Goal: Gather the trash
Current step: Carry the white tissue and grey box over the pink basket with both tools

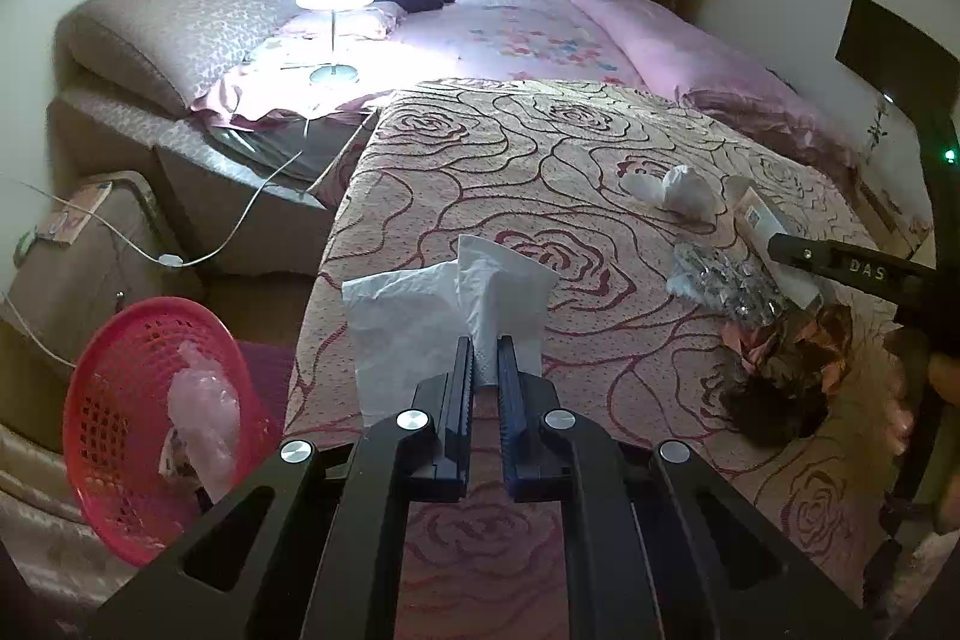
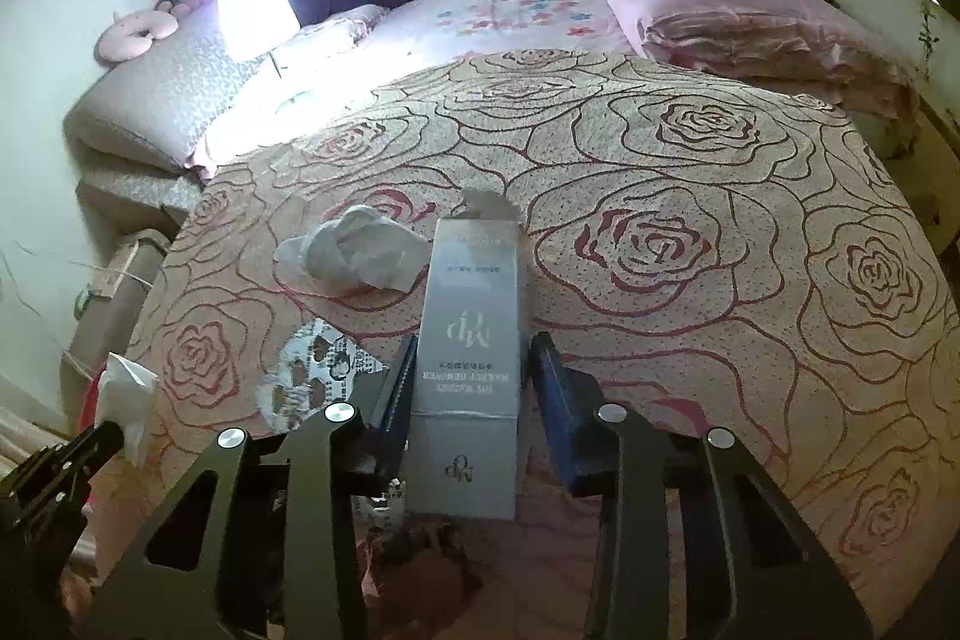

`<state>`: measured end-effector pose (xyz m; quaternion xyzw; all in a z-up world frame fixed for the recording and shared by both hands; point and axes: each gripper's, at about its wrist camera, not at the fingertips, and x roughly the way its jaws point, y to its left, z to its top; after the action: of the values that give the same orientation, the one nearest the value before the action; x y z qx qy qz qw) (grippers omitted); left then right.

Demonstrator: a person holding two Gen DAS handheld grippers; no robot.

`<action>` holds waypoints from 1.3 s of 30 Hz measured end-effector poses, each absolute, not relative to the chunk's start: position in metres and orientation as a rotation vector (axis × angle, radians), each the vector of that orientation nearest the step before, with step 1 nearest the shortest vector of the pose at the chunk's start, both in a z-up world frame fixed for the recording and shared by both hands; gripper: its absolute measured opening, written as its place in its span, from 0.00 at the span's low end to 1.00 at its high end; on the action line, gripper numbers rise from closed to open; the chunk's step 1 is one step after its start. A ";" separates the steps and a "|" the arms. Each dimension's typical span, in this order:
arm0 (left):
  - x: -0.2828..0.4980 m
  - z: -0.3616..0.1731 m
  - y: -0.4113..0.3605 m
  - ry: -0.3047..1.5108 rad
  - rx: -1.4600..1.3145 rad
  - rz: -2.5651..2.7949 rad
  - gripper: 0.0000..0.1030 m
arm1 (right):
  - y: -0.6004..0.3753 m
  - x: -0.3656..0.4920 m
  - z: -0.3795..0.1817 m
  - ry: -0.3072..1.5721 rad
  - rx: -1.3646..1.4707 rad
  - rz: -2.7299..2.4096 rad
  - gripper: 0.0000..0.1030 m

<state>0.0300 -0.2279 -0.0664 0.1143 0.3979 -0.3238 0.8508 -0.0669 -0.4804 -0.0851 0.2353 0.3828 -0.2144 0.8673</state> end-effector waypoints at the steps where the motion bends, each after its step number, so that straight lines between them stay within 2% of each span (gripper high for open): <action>1: 0.030 -0.065 -0.226 0.836 0.237 -0.680 0.07 | -0.480 -0.068 -0.082 0.794 0.493 -0.446 0.35; 18: 0.029 -0.033 -0.192 0.779 0.184 -0.640 0.07 | -0.420 -0.086 -0.037 0.698 0.409 -0.320 0.35; 39: 0.069 -0.025 -0.076 0.780 0.138 -0.398 0.07 | -0.314 -0.034 -0.032 0.755 0.289 -0.114 0.35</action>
<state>0.0687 -0.0761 -0.0253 0.0670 0.3775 -0.1924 0.9033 -0.0337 -0.3141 -0.0322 0.1405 0.3670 -0.0553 0.9179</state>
